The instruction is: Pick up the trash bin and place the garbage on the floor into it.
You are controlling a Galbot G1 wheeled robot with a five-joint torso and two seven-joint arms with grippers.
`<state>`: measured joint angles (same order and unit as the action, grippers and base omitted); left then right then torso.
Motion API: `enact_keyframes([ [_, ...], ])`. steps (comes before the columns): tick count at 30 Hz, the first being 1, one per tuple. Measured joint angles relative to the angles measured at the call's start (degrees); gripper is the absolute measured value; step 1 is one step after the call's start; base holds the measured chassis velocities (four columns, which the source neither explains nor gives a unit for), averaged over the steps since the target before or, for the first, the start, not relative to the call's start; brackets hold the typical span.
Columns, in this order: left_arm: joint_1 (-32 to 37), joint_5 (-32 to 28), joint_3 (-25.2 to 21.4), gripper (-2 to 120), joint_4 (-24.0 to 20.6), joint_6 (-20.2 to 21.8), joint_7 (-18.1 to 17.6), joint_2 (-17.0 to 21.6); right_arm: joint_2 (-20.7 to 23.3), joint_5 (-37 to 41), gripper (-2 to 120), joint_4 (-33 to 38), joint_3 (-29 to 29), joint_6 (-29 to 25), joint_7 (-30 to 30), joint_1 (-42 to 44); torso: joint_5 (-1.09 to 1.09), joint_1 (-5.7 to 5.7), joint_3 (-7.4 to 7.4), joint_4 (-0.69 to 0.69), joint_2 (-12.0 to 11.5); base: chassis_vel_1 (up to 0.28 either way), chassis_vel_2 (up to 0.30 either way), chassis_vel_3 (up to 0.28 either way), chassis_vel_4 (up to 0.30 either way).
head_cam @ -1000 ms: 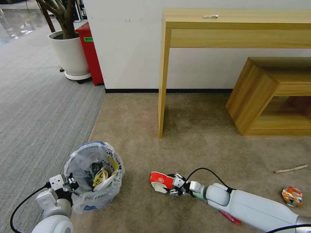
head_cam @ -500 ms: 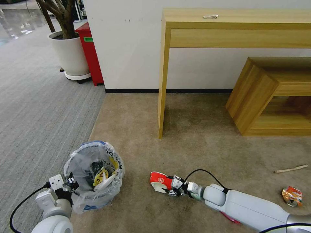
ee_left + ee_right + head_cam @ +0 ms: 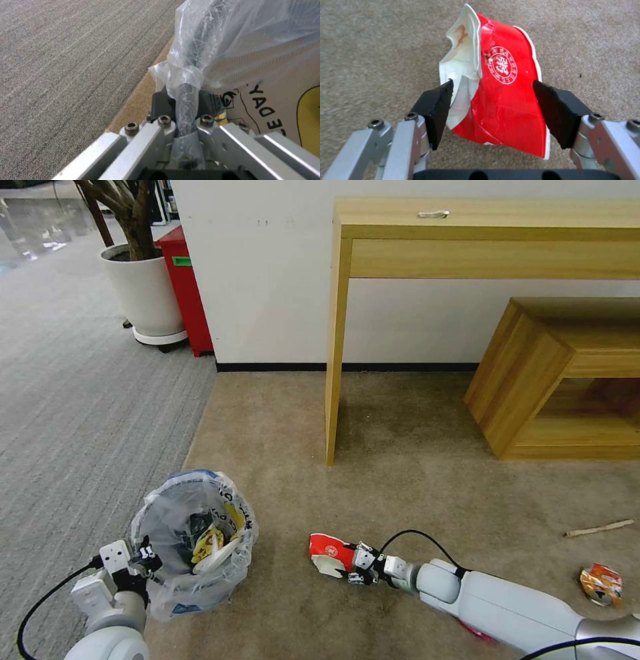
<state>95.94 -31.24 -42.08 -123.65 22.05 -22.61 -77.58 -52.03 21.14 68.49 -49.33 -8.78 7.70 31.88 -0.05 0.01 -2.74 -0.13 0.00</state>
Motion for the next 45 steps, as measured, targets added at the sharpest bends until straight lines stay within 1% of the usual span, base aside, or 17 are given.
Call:
enact_keyframes([
  [15,0.06,-0.08,-0.21,0,-0.05,-0.20,0.01,0.00,-1.70,0.32,61,-2.27,-0.56,-0.36,-0.18,-0.98,0.00,0.00,0.00,0.00,0.00,0.000,0.000,0.000,0.000],
  [17,0.01,-0.09,-0.21,0,-0.01,-0.21,0.01,0.00,-1.90,0.26,59,-2.62,-0.56,-0.48,-0.42,-1.00,0.00,0.00,0.00,0.00,0.00,0.000,0.000,0.000,0.000],
  [19,-0.10,-0.13,-0.19,0,0.03,-0.22,0.02,0.00,-2.00,0.23,51,-2.70,-0.49,-0.55,-0.60,-1.00,0.00,0.00,0.00,0.00,0.00,0.000,0.000,0.000,0.000],
  [20,-0.10,-0.13,-0.19,0,0.03,-0.22,0.02,0.00,-2.00,0.23,51,-2.70,-0.49,-0.55,-0.60,-1.00,0.00,0.00,0.00,0.00,0.00,0.000,0.000,0.000,0.000],
  [22,-0.19,-0.17,-0.18,0,0.07,-0.22,0.02,0.03,-2.03,0.18,42,-2.76,-0.42,-0.61,-0.77,-1.00,0.00,0.00,0.00,0.00,0.00,0.000,0.000,0.000,0.000],
  [24,-0.21,-0.18,-0.18,0,0.07,-0.22,0.02,0.03,-2.03,0.17,41,-2.77,-0.41,-0.62,-0.77,-1.00,0.00,0.00,0.00,0.00,0.00,0.000,0.000,0.000,0.000],
  [25,-0.24,-0.19,-0.15,0,0.10,-0.23,0.02,0.03,-2.09,0.11,32,-2.92,-0.38,-0.82,-0.78,-1.00,0.00,0.00,0.00,0.00,0.00,0.000,0.000,0.000,0.000],
  [26,-0.24,-0.20,-0.12,0,0.12,-0.23,0.02,0.02,-2.12,0.04,29,-3.04,-0.37,-0.95,-0.79,-1.02,0.00,0.00,0.00,0.00,0.00,0.000,0.000,0.000,0.000],
  [28,-0.25,-0.20,-0.11,0,0.17,-0.24,0.01,-0.01,-2.15,0.00,19,-3.16,-0.37,-1.12,-0.79,-1.09,0.00,0.00,0.00,0.00,0.00,0.000,0.000,0.000,0.000],
  [29,-0.25,-0.20,-0.11,0,0.17,-0.24,0.01,-0.01,-2.15,0.00,19,-3.16,-0.37,-1.12,-0.79,-1.09,0.00,0.00,0.00,0.00,0.00,0.000,0.000,0.000,0.000],
  [30,-0.25,-0.20,-0.10,0,0.17,-0.25,0.02,-0.01,-2.15,-0.01,14,-3.17,-0.36,-1.19,-0.79,-1.13,0.00,0.00,0.00,0.00,0.00,0.000,0.000,0.000,0.000],
  [31,-0.25,-0.20,-0.11,0,0.17,-0.26,0.01,-0.01,-2.15,-0.02,12,-3.18,-0.36,-1.22,-0.78,-1.15,0.00,0.00,0.00,0.00,0.00,0.000,0.000,0.000,0.000],
  [35,-0.24,-0.21,-0.14,0,0.17,-0.27,0.00,0.00,-2.16,-0.02,8,-3.17,-0.31,-1.31,-0.78,-1.20,0.00,0.00,0.00,0.00,0.00,0.000,0.000,0.000,0.000],
  [45,-0.06,-0.22,-0.11,0,0.04,-0.33,-0.02,0.02,-1.98,-0.18,7,-3.36,0.12,-2.17,-0.61,-1.21,0.00,0.00,0.00,0.00,0.00,0.000,0.000,0.000,0.000],
])
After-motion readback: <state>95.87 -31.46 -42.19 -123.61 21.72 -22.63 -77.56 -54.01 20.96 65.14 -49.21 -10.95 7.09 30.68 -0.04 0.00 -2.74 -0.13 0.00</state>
